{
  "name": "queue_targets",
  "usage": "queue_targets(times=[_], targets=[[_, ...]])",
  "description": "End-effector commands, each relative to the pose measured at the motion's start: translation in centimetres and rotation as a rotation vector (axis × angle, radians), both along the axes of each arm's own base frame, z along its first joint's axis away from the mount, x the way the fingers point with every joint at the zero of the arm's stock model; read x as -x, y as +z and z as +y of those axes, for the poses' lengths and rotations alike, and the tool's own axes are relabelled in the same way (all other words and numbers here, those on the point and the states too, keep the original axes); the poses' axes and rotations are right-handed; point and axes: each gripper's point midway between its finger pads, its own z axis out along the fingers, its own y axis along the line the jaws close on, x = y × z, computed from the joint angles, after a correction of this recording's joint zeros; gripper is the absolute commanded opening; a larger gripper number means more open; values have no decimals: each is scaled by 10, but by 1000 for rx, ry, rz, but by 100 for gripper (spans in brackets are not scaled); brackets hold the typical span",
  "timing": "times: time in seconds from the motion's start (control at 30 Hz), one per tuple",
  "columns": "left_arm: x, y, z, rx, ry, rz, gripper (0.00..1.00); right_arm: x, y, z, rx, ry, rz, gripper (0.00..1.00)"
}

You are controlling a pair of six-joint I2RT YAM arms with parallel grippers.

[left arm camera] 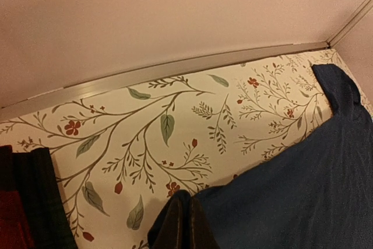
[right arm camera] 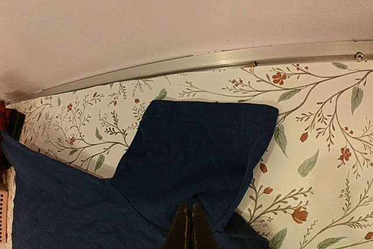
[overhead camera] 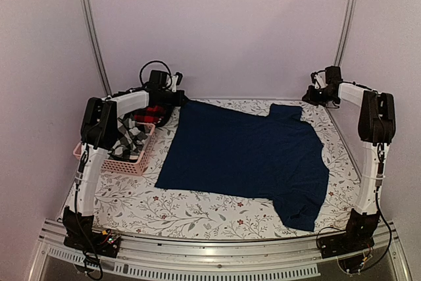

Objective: Fold and stack the mixed laundry pile
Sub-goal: Pick up the flattened T-shirt from the center of the board.

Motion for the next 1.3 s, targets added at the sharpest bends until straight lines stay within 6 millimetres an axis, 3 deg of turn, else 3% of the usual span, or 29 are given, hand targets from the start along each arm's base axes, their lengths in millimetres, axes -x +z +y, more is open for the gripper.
queue_targets(times=[0.0,0.07,0.1,0.17,0.23,0.43,0.6,0.7,0.77,0.83,0.87,1.1,1.27], targets=[[-7,33,4,10,-39,-98,0,4,34,3,-15,12,-80,0],[-8,30,4,17,-43,-92,0,3,29,-4,3,-22,-68,0],[-8,29,3,21,-46,-87,0,2,23,-7,0,-36,-50,10],[-8,27,3,25,-47,-84,0,2,10,-9,-22,-43,-6,39],[-8,24,3,26,-47,-79,0,0,-7,-8,-42,-46,42,48],[-10,19,5,12,-40,-80,0,-11,-56,-11,-54,-78,141,49],[-12,12,5,7,-41,-76,0,-15,-83,-12,-68,-95,193,47],[-14,5,6,0,-36,-69,0,-18,-93,-10,-81,-90,208,40],[-14,1,8,-6,-32,-65,0,-22,-98,-9,-84,-86,206,27],[-15,0,11,-14,-24,-62,0,-28,-94,-8,-86,-72,184,4],[-15,-1,15,-18,-11,-60,0,-32,-90,-8,-86,-69,168,0],[-16,5,47,-19,65,-68,0,-61,-23,8,-151,7,-32,0],[-14,5,53,-17,52,-75,0,-60,10,34,-166,97,-103,0]])
